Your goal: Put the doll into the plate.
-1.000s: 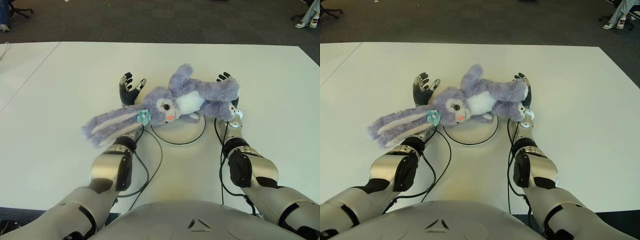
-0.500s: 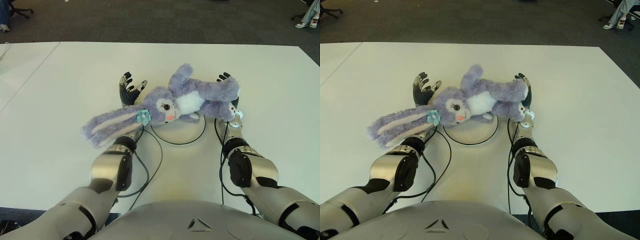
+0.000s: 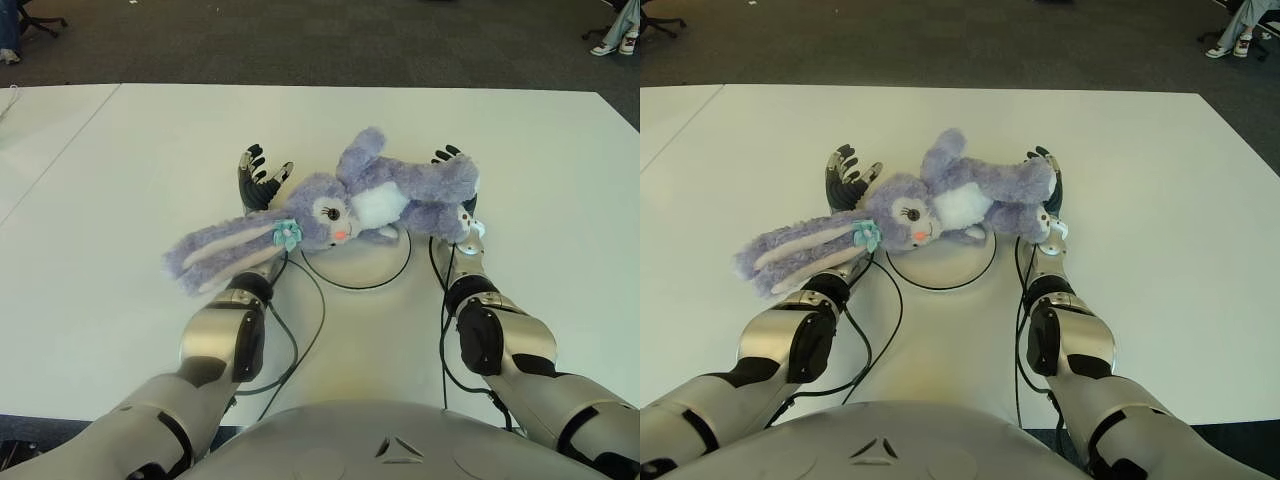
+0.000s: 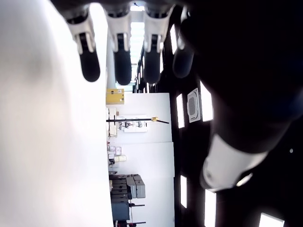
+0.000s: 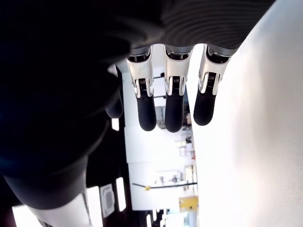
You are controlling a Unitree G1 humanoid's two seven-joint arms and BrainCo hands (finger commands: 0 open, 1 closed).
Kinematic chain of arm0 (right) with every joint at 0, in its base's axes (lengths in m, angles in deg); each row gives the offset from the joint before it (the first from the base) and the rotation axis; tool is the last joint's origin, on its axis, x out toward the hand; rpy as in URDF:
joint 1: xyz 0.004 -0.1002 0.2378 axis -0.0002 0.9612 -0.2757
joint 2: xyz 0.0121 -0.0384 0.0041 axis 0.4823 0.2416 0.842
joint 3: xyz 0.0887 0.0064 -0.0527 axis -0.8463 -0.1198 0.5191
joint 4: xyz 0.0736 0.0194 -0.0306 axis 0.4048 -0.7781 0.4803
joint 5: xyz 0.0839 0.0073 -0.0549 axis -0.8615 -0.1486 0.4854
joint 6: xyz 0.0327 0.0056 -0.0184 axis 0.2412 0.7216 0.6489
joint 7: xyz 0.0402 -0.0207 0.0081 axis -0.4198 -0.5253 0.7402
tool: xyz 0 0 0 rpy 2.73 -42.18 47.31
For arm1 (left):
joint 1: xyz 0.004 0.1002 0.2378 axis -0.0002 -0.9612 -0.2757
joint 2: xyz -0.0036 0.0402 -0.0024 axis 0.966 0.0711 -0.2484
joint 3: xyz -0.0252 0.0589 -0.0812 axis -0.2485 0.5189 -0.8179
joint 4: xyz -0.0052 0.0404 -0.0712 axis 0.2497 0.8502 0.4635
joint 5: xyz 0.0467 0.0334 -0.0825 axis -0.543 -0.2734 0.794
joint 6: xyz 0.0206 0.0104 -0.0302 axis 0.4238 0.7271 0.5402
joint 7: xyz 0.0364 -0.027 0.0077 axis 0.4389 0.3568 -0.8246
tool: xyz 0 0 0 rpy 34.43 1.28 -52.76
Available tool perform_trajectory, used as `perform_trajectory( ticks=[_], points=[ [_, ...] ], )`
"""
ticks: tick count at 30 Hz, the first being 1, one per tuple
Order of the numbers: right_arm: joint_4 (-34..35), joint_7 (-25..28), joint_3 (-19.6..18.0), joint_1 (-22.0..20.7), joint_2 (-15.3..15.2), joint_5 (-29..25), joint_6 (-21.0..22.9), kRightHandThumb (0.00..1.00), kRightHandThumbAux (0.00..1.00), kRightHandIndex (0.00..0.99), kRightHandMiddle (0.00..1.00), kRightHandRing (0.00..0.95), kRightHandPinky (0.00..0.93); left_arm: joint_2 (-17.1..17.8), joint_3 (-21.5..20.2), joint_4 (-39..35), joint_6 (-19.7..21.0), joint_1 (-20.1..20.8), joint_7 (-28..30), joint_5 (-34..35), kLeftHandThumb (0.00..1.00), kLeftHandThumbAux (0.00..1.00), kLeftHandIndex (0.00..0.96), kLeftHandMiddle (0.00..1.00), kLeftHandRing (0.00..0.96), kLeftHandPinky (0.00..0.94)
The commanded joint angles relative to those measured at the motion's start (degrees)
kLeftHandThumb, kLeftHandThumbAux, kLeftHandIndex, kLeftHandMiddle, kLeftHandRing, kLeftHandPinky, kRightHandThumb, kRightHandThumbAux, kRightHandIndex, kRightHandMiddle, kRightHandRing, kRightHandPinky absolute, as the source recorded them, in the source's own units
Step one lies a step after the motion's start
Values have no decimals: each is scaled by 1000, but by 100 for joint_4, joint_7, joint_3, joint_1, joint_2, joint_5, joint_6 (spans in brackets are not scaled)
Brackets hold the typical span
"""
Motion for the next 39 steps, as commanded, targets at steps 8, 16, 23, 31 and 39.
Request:
perform_trajectory(
  ticks=[8,16,23,31,39],
  points=[
    [-810,-309,173,1371,296,164,791,74,829,188,220,206,221,-145,11,738,492,-1309,189,-38,0,795,174,176,156,164],
    [-811,-344,183,1372,287,142,804,64,845,198,228,216,235,-138,54,743,521,-1303,141,-87,0,781,156,163,149,161],
    [-809,-348,178,1370,301,104,795,62,856,198,230,215,214,-122,151,749,586,-1300,-3,-191,0,769,153,168,152,169],
    [-806,-354,193,1364,301,95,794,41,863,201,243,229,237,-120,239,753,629,-1291,-168,-283,0,806,159,184,165,172],
    [-807,-338,191,1361,299,75,803,16,855,190,232,213,205,-112,315,753,660,-1284,-215,-299,0,799,161,184,165,167]
  ],
)
